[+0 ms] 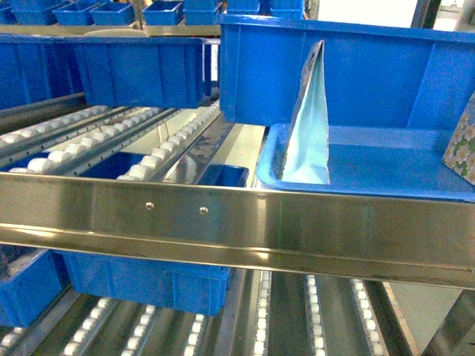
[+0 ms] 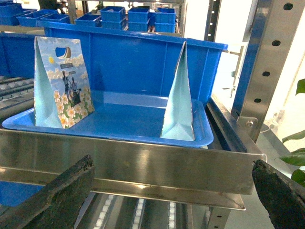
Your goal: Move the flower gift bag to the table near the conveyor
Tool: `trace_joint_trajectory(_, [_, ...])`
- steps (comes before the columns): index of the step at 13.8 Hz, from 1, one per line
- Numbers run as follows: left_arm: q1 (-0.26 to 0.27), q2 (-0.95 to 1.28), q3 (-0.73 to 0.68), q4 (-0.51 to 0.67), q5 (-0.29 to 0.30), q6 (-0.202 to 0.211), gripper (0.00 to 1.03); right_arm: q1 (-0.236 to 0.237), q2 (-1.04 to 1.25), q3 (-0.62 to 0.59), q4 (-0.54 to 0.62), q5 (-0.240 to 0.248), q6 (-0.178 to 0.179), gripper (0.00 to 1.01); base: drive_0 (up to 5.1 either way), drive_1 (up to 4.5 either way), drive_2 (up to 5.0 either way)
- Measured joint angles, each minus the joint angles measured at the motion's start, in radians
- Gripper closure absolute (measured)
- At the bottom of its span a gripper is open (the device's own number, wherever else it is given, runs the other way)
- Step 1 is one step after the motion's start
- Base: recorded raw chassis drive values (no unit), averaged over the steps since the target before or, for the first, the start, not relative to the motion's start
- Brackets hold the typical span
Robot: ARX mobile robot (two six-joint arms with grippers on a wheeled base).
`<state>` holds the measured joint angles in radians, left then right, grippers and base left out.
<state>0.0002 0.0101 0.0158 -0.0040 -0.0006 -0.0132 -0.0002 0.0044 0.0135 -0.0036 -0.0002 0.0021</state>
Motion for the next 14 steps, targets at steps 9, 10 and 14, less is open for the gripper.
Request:
trace_joint_trajectory(9, [0.0, 0.0, 0.0, 0.0, 0.0, 0.0, 0.05, 0.0, 0.0, 0.0, 0.0, 0.0, 0.0, 0.03, 0.0, 0.0, 0.0])
trace_joint_trajectory(10, [0.0, 0.0, 0.0, 0.0, 0.0, 0.0, 0.05, 0.0, 0.0, 0.0, 0.0, 0.0, 0.0, 0.03, 0.0, 0.0, 0.0])
trace_joint_trajectory(14, [0.0, 0.0, 0.0, 0.0, 0.0, 0.0, 0.05, 0.0, 0.0, 0.0, 0.0, 0.0, 0.0, 0.03, 0.0, 0.0, 0.0])
